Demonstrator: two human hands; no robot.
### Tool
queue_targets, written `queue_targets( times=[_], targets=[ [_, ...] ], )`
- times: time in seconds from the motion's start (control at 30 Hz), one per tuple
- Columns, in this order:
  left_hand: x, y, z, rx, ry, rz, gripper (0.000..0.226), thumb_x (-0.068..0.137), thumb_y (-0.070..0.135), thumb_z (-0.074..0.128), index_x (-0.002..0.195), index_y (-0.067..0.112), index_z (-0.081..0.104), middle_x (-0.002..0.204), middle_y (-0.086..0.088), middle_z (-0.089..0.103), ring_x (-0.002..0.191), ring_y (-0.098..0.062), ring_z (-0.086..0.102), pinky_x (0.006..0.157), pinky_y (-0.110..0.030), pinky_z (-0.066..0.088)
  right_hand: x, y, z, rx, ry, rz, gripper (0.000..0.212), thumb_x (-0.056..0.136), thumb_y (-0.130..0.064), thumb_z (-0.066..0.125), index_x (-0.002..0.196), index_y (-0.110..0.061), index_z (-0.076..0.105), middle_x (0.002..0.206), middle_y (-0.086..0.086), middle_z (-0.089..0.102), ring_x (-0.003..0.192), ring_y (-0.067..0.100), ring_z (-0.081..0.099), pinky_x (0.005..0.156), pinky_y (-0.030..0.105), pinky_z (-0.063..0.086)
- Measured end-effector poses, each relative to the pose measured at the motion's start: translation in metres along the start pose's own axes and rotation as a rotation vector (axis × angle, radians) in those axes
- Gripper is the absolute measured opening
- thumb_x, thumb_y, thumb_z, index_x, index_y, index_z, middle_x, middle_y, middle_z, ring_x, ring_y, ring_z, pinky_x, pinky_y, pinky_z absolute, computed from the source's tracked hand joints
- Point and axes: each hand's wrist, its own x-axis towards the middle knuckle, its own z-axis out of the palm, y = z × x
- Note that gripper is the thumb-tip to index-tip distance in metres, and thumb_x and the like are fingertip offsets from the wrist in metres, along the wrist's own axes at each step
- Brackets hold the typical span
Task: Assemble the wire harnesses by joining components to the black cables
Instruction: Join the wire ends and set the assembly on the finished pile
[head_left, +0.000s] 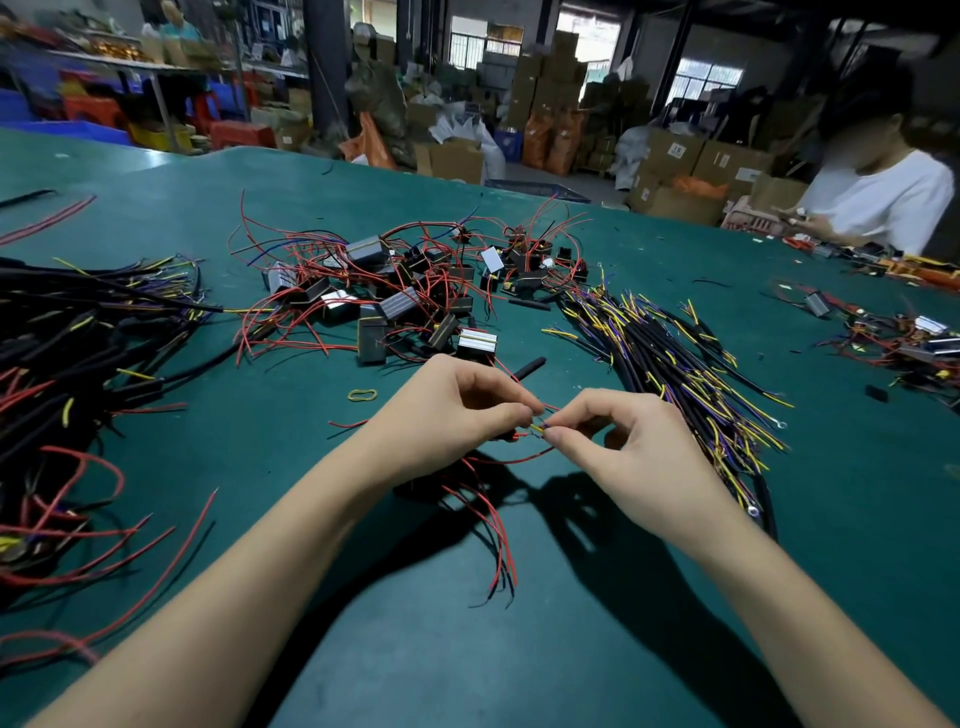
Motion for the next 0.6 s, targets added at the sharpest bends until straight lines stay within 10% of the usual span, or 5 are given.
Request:
queue_targets(
  times=[0.6],
  targets=[
    [-0.002,0.002,0.007,0.209,0.011,0.001,0.012,0.085,0.017,0.068,0.075,0.017,0.074,0.072,0.001,0.072,0.062,-0.004,0.059,0.065,-0.021,0.049,0.0,0.005,0.003,-0.176,-0.045,-0.036,0.012,0.081,-0.014,0.073,0.072,-0.021,0.069,0.065,-0.008,0.062,0.061,-0.004,0.052,0.057,0.007,0.034]
  ],
)
